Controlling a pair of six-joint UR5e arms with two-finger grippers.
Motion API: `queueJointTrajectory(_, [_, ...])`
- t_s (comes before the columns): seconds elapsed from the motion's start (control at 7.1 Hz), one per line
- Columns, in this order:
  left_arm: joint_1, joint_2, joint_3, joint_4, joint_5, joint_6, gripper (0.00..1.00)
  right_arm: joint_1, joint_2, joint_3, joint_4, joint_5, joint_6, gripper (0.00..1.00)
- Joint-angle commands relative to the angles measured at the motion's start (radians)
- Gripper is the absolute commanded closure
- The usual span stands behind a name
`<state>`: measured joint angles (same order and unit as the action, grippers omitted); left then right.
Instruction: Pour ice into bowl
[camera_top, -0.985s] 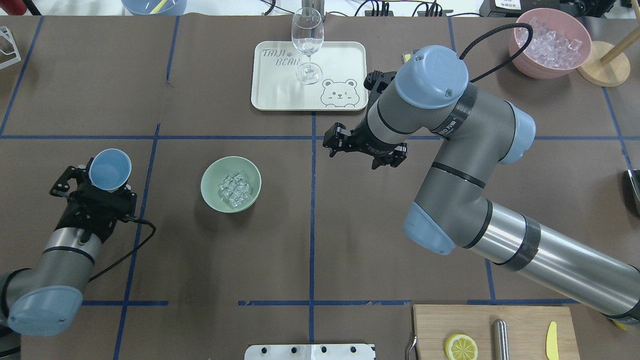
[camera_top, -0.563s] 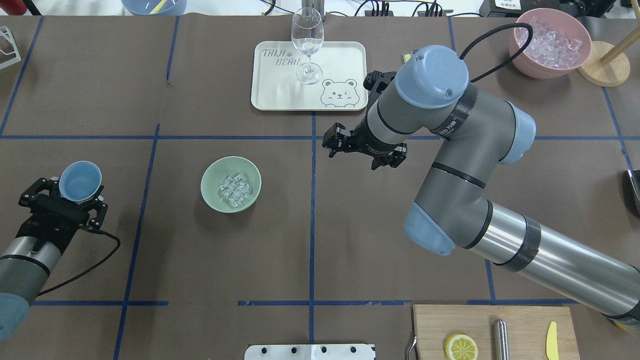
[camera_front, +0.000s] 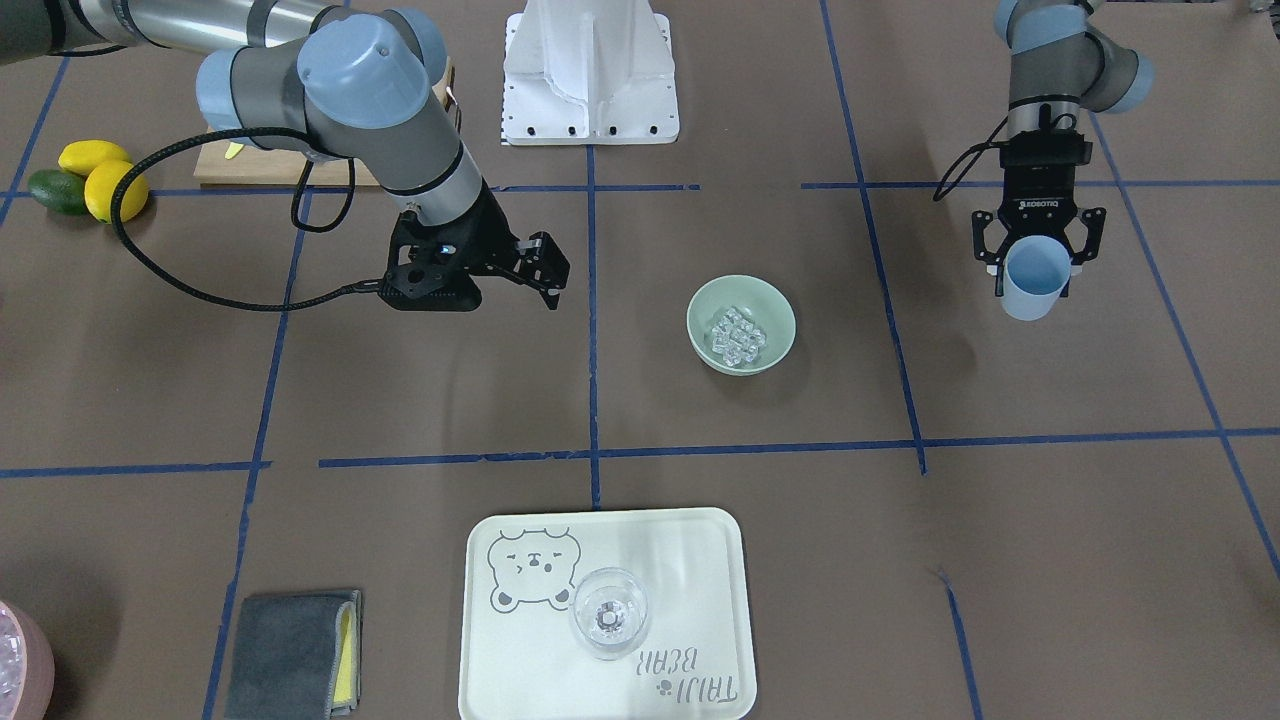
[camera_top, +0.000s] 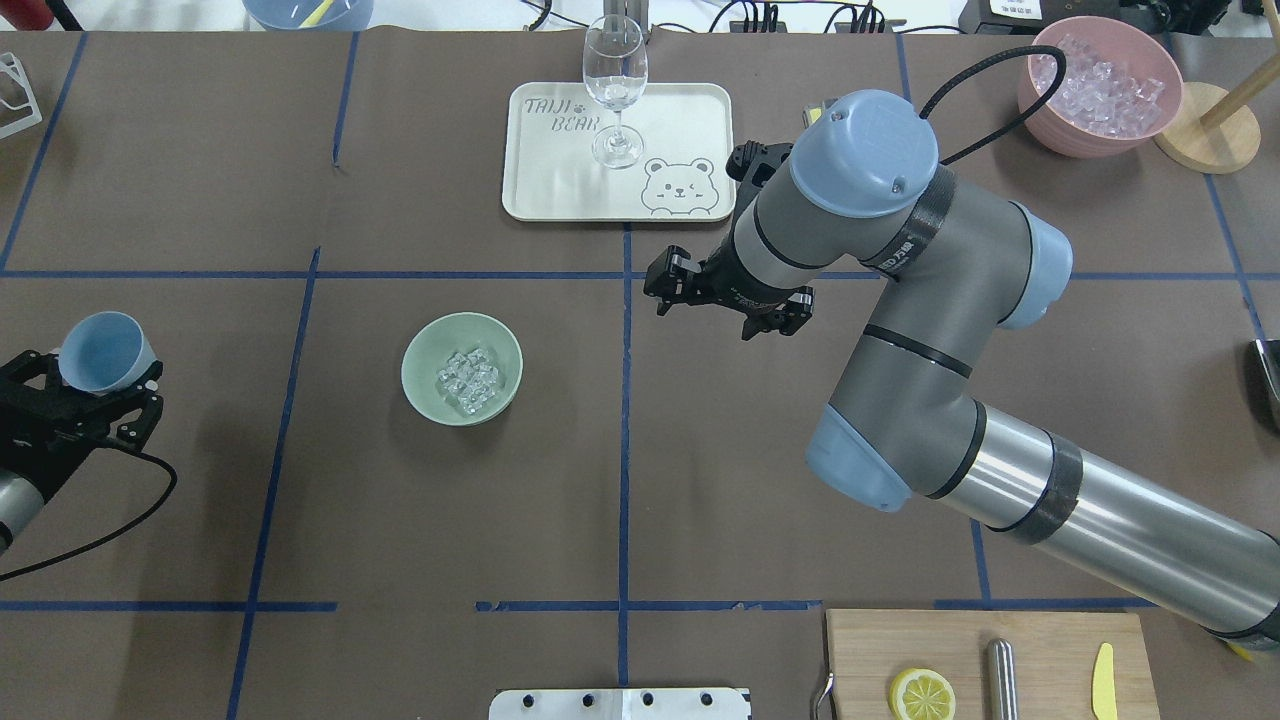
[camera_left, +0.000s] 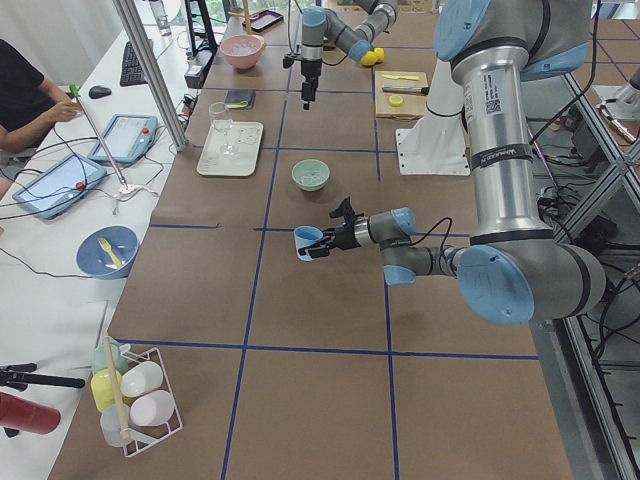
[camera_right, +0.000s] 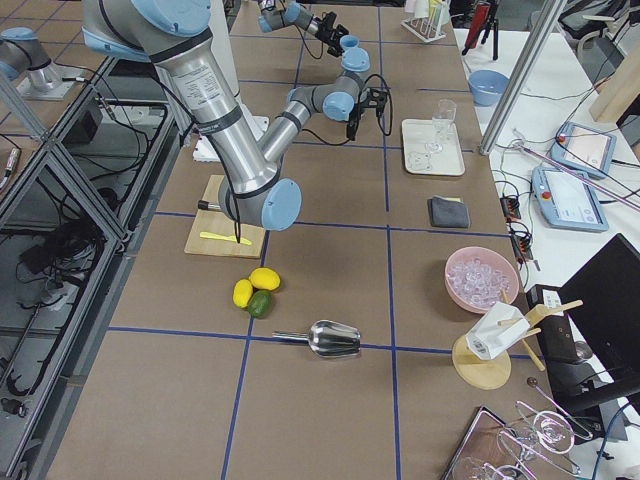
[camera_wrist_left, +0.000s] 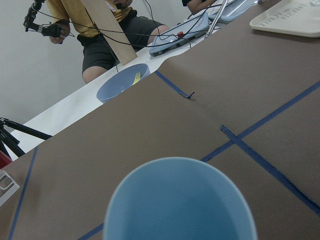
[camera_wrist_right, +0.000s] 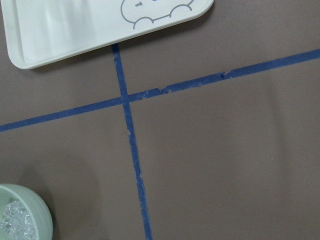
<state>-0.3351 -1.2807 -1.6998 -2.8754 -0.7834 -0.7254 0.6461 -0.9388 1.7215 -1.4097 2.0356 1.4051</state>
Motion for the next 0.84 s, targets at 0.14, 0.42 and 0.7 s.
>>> queueJointTrajectory(0.14, [-0.01, -0.006, 0.116, -0.091, -0.002, -0.216, 1.0, 0.0, 0.002, 0.003, 0.0, 0.0, 0.0, 0.0])
queueJointTrajectory(0.42, [-0.01, -0.02, 0.17, -0.139, -0.002, -0.216, 1.0, 0.0, 0.0, 0.016, -0.005, 0.0, 0.002, 0.0])
queueJointTrajectory(0.7, [-0.01, -0.037, 0.173, -0.137, -0.023, -0.258, 1.0, 0.0, 0.0, 0.02, -0.005, 0.0, 0.002, 0.0])
